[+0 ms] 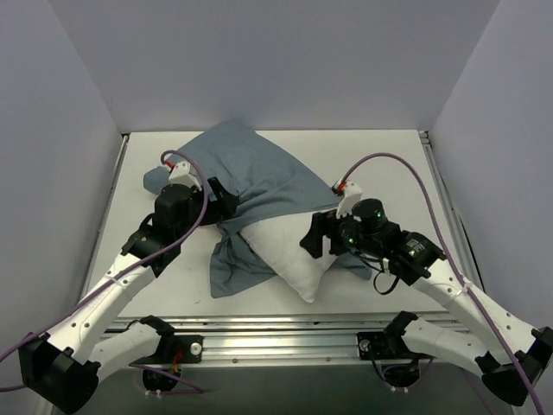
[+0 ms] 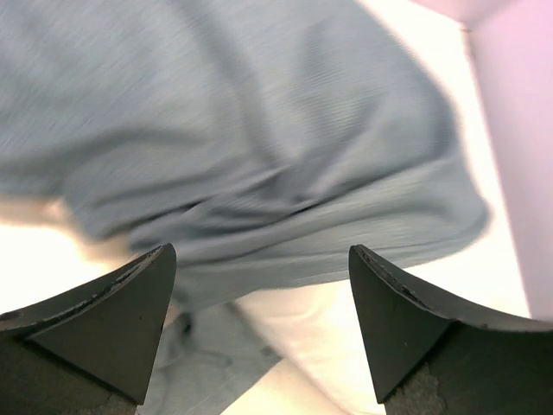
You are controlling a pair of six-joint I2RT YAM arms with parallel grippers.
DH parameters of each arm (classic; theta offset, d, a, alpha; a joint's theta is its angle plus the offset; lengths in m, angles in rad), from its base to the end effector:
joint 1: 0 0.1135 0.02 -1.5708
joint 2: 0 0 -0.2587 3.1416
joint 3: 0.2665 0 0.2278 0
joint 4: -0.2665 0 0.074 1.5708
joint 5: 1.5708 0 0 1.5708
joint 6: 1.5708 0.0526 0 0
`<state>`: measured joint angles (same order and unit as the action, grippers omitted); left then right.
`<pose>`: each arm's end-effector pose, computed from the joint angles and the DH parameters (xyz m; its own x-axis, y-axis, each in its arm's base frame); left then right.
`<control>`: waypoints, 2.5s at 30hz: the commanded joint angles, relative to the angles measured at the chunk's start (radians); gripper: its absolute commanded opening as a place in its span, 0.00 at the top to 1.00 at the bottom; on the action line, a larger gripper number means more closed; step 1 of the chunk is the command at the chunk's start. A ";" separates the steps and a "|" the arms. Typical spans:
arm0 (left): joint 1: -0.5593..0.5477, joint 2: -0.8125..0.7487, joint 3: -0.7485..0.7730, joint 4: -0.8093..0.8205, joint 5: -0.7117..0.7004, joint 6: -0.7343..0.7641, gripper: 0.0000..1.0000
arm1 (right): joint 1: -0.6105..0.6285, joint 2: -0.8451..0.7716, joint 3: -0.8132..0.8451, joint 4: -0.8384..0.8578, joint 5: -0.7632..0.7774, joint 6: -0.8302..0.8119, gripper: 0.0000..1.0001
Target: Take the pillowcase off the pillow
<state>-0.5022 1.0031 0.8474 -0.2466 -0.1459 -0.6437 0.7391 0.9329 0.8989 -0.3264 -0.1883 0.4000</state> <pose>0.1994 -0.1008 0.3075 -0.4900 -0.4084 -0.7702 0.0812 0.8583 -0.5067 0.1450 0.1455 0.3295 -0.5482 0.0180 -0.8362 -0.6272 0.6525 0.4252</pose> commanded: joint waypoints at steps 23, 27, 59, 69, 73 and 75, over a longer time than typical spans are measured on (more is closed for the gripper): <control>-0.098 0.482 0.296 -0.105 -0.067 0.151 0.11 | -0.204 0.202 -0.146 0.343 -0.180 0.101 0.24; -0.082 0.404 0.199 -0.091 -0.060 0.185 0.11 | -0.138 0.124 -0.160 0.334 -0.091 0.117 0.22; -0.090 0.382 0.375 -0.131 0.065 0.255 0.11 | -0.113 0.382 -0.259 0.592 -0.106 -0.082 1.00; -0.188 0.561 0.757 -0.293 0.098 0.567 0.10 | -0.089 0.251 -0.199 0.483 -0.021 -0.113 1.00; -0.205 0.672 0.857 -0.376 0.204 0.631 0.10 | -0.073 0.247 -0.189 0.469 0.010 -0.115 1.00; -0.210 0.733 0.887 -0.411 0.268 0.651 0.10 | -0.070 0.244 -0.186 0.463 0.021 -0.115 1.00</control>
<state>-0.7040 1.6646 1.6810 -0.5407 0.0055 -0.0792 0.6582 1.2098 0.6716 0.1825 -0.2283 0.3111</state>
